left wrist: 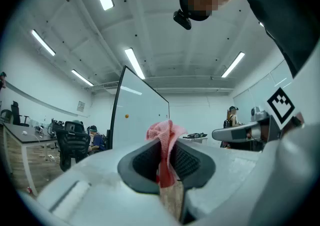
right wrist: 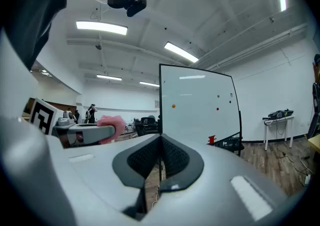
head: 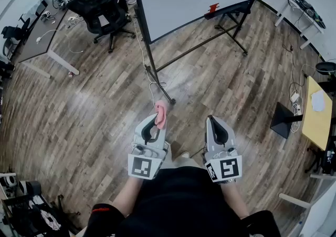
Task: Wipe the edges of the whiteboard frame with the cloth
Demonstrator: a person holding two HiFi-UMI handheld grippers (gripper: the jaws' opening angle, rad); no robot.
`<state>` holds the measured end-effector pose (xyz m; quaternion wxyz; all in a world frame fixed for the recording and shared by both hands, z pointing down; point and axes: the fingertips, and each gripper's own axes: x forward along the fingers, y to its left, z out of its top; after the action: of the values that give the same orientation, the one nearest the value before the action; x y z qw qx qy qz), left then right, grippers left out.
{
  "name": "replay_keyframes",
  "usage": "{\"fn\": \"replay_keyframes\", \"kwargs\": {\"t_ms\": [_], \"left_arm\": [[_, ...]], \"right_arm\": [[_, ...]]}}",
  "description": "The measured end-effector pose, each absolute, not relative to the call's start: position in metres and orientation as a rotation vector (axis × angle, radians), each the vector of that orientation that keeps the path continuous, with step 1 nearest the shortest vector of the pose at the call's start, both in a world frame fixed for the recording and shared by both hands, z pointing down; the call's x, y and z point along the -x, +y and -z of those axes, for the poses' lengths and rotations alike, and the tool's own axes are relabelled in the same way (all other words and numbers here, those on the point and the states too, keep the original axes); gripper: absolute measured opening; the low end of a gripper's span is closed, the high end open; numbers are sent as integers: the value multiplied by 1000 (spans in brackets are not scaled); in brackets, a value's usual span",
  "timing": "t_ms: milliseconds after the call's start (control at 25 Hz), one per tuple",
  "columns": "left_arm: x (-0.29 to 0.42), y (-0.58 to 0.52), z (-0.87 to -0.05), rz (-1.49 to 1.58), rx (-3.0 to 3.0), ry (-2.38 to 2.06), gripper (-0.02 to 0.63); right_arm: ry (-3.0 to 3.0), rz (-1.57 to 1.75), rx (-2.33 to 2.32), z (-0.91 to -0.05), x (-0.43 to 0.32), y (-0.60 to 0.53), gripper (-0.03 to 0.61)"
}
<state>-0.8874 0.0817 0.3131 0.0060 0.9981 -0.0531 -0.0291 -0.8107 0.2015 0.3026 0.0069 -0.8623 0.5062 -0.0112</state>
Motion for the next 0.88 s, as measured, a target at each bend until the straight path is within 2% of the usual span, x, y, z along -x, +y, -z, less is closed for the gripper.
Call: {"fn": "replay_keyframes", "kwargs": {"t_ms": [880], "left_arm": [[901,149,-296,147,-3177,-216,48]], "right_arm": [[1626,-18,2665,-296,826,260,2]]}}
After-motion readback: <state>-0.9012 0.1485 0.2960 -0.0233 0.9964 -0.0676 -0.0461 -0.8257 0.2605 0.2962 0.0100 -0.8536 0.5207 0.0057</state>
